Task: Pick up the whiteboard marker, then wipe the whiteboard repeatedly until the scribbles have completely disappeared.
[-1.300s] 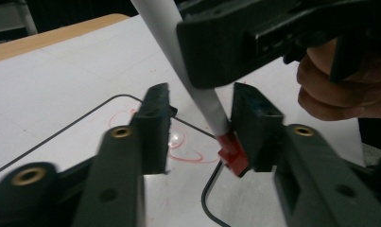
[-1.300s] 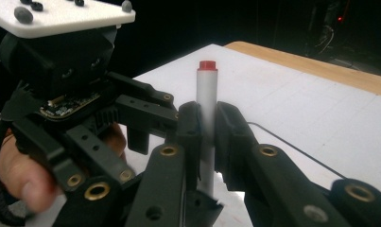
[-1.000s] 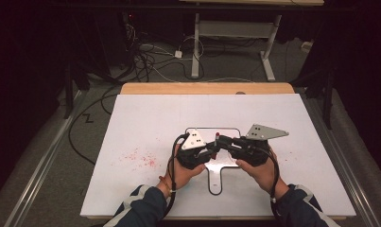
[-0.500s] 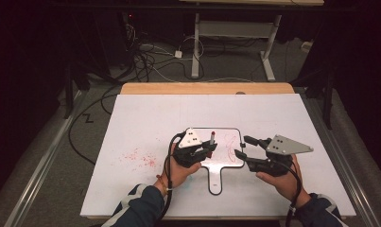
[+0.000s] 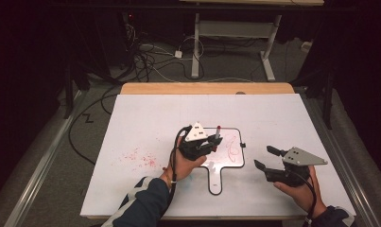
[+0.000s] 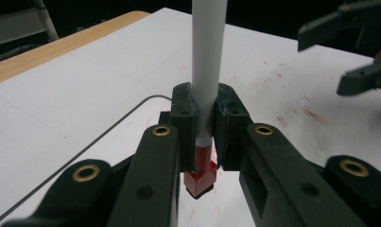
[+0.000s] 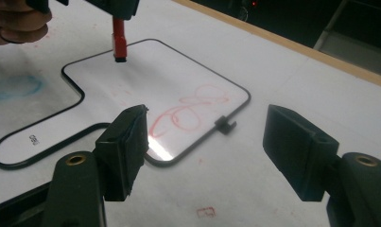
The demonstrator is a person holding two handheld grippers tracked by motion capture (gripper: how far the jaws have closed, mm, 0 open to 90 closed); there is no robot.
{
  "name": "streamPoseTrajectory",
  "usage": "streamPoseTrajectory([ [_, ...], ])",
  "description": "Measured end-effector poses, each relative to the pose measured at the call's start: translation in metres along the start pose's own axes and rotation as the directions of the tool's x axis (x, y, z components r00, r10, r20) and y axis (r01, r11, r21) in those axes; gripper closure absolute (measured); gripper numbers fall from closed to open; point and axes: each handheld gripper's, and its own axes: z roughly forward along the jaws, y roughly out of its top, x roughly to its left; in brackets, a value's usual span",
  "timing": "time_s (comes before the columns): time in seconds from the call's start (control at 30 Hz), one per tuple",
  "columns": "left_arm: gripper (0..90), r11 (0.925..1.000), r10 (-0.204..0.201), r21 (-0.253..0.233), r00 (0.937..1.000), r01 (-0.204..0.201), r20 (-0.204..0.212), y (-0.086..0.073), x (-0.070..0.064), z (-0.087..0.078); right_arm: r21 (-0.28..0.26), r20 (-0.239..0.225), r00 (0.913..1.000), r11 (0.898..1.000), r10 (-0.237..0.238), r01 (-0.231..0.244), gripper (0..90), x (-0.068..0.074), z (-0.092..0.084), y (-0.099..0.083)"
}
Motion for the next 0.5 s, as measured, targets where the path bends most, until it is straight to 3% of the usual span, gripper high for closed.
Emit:
streamPoseTrajectory([
  [0.23,78.5,0.9996,-0.027,0.011,0.9987,0.028,-0.042,0.009,0.005,0.045,0.024,-0.02,0.9996,1.0,-0.019,0.02,32.1,0.003,0.007,-0.003],
  [0.5,78.5,0.9962,-0.024,0.081,0.9968,0.03,-0.077,0.023,0.013,0.096,0.036,-0.039,0.999,0.999,-0.021,0.022,31.7,0.003,0.012,-0.005],
])
